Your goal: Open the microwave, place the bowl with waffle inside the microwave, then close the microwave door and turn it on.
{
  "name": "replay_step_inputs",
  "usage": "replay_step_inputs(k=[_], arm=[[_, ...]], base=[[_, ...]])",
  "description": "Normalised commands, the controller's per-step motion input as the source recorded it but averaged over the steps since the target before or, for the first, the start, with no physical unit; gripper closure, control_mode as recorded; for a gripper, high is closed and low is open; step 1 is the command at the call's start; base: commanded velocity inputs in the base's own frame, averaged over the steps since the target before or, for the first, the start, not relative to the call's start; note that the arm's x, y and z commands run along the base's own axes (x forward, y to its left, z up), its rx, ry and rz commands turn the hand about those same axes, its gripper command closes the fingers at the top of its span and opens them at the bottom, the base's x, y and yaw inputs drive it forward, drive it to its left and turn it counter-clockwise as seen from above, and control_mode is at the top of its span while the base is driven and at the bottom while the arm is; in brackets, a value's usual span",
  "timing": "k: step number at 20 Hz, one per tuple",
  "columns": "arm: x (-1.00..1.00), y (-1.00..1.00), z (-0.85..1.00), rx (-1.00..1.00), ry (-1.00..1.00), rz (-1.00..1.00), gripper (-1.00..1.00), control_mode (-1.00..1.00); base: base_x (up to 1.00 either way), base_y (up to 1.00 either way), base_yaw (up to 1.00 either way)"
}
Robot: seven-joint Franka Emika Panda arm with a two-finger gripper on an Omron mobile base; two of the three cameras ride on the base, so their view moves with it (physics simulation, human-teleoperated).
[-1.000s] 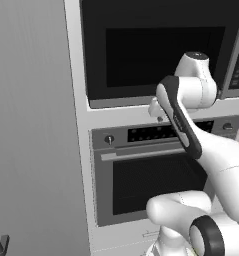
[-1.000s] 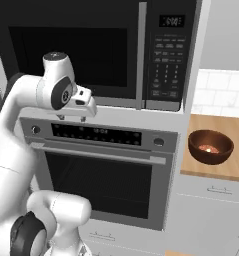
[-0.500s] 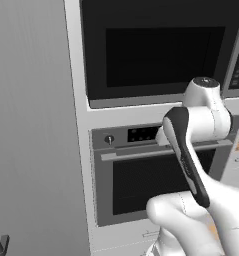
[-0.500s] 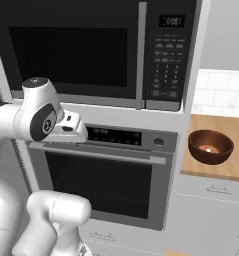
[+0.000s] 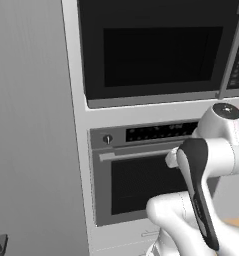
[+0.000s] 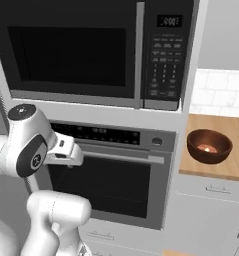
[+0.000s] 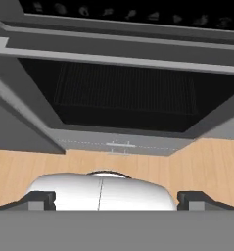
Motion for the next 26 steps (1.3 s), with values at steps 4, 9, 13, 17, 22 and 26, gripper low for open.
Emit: replay_step_inputs(k=[4, 9, 13, 17, 22, 26], arm=[[0.0, 0.0, 0.0, 0.0, 0.0, 0.0, -1.0, 1.0], [0.0, 0.0, 0.0, 0.0, 0.0, 0.0, -1.0, 1.0], [0.0, 0.0, 0.0, 0.0, 0.0, 0.0, -1.0, 1.0], [0.0, 0.0, 0.0, 0.0, 0.0, 0.0, -1.0, 1.0], [0.0, 0.0, 0.0, 0.0, 0.0, 0.0, -1.0, 1.0], [0.0, 0.0, 0.0, 0.0, 0.0, 0.0, -1.0, 1.0]], base=[[-0.14, -0.57, 0.05], [-0.01, -0.58, 0.07], [0.0, -0.53, 0.12], [0.0, -0.55, 0.17], [0.0, -0.6, 0.19], [-0.01, -0.62, 0.22]])
